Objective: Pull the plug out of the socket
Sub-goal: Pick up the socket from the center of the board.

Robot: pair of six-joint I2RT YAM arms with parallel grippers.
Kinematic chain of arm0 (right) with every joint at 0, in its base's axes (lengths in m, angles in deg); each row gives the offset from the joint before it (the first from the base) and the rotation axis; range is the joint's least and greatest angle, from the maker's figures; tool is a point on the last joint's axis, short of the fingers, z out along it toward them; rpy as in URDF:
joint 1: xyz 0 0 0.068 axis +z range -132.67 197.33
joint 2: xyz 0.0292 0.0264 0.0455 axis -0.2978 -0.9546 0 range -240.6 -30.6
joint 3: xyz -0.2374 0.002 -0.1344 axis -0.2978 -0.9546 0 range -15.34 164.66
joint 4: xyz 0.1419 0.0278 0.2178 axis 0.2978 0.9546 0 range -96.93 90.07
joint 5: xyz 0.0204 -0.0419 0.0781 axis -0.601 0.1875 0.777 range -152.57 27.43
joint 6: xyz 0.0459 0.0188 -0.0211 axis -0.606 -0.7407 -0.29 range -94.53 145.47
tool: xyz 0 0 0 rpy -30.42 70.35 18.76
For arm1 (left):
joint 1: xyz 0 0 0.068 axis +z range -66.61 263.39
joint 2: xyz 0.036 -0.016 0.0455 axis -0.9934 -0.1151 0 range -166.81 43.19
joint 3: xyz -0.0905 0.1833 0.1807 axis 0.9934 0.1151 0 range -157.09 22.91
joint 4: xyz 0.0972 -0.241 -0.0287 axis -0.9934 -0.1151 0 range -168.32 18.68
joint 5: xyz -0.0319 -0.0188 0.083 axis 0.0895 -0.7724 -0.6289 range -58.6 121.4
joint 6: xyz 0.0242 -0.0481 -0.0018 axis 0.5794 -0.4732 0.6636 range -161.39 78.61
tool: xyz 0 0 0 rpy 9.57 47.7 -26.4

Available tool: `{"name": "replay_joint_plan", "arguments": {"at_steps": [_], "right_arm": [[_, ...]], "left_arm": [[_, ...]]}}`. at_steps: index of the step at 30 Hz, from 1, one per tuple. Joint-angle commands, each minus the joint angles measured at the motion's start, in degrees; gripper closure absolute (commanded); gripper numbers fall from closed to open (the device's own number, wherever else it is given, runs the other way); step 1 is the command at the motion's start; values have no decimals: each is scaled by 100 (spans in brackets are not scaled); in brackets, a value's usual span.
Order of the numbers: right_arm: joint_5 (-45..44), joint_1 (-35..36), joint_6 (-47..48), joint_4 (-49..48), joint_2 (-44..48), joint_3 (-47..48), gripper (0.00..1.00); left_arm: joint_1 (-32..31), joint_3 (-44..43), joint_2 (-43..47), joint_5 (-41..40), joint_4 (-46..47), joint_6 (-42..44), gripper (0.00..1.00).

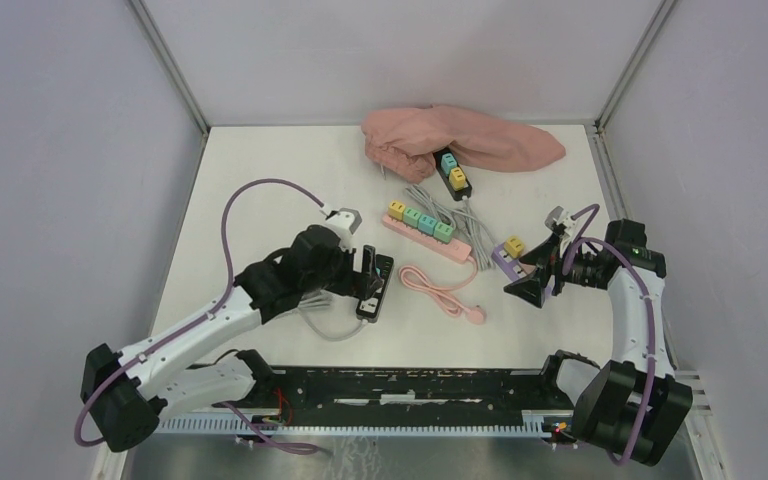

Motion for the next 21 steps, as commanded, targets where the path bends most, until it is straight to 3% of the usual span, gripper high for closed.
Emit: {"name": "replay_joint_plan", "arguments": {"at_steps": [1,9,14,17,21], "right_arm": [[46,-14,35,7,71,236,2],[29,81,-205,-189,64,208,2],[-47,190,-332,-324,42,164,3],[-44,236,-438,-429,58,133,3],[-76,344,-565,-563,39,88,3]], "left_arm": [[-275,-700,-530,-463,-389,61,7],[-763,-1399,-1771,-1498,-505,463,9],[-798,-1477,-2277,-1672,-466,550,21],[-801,-1356,-2429,-1561,-270,596,34],[-800,-1226,-2647,-1466,-15,630,41]]}}
